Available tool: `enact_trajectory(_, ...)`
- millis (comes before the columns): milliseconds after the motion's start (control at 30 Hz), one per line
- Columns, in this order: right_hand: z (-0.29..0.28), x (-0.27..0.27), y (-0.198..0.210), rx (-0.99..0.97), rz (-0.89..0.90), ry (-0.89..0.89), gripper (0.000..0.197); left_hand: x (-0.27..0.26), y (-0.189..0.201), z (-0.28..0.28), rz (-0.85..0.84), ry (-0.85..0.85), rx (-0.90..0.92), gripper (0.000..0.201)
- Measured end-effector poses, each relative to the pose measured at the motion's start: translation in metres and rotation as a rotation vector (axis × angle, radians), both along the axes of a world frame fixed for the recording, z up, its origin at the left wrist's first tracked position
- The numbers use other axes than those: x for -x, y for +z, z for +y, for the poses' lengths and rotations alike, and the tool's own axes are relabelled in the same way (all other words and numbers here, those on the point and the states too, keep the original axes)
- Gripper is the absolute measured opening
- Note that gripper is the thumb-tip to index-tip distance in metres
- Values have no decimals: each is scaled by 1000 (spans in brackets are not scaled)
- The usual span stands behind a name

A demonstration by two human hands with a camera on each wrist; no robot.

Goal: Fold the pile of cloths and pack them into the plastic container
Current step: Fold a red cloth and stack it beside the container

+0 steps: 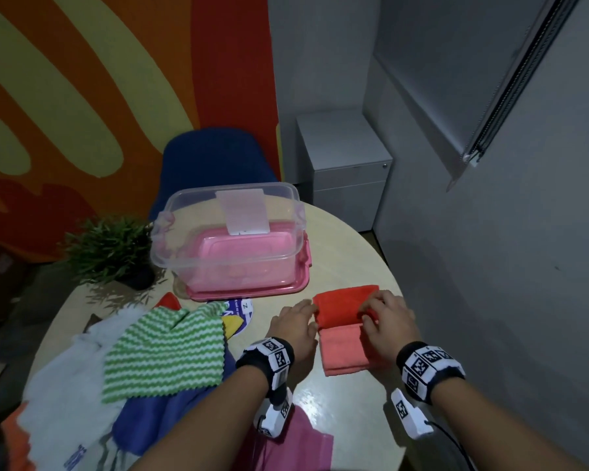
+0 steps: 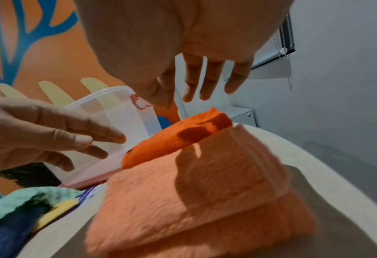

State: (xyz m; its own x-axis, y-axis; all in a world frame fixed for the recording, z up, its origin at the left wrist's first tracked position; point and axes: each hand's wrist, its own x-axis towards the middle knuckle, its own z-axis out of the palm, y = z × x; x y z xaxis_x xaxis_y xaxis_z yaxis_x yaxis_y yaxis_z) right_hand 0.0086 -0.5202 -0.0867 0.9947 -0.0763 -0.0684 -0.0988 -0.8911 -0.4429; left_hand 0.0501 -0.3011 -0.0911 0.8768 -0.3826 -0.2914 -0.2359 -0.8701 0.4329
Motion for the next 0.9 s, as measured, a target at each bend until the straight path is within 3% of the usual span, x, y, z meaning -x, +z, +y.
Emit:
enact_trajectory(167,59,26,0,30,-1,87,14,33,-8,71,-97,-28,-31,28)
enact_trajectory(400,165,46,-9,-109,117,253,23,56,1,208,-163,188,-77,30)
enact_trajectory(567,227,46,-12,-242,294,339,51,71,4,289,-125,282,-262,42)
enact_trajectory(667,253,43,-7,-281,378,389,55,78,-3,316,-41,265,-322,45)
enact_trajectory(767,273,41,-7,-295,427,385,49,77,-5,324,-91,285,-256,28)
enact_trajectory(900,279,36,2,-289,271,276,35,71,6,326,-199,314,-90,16)
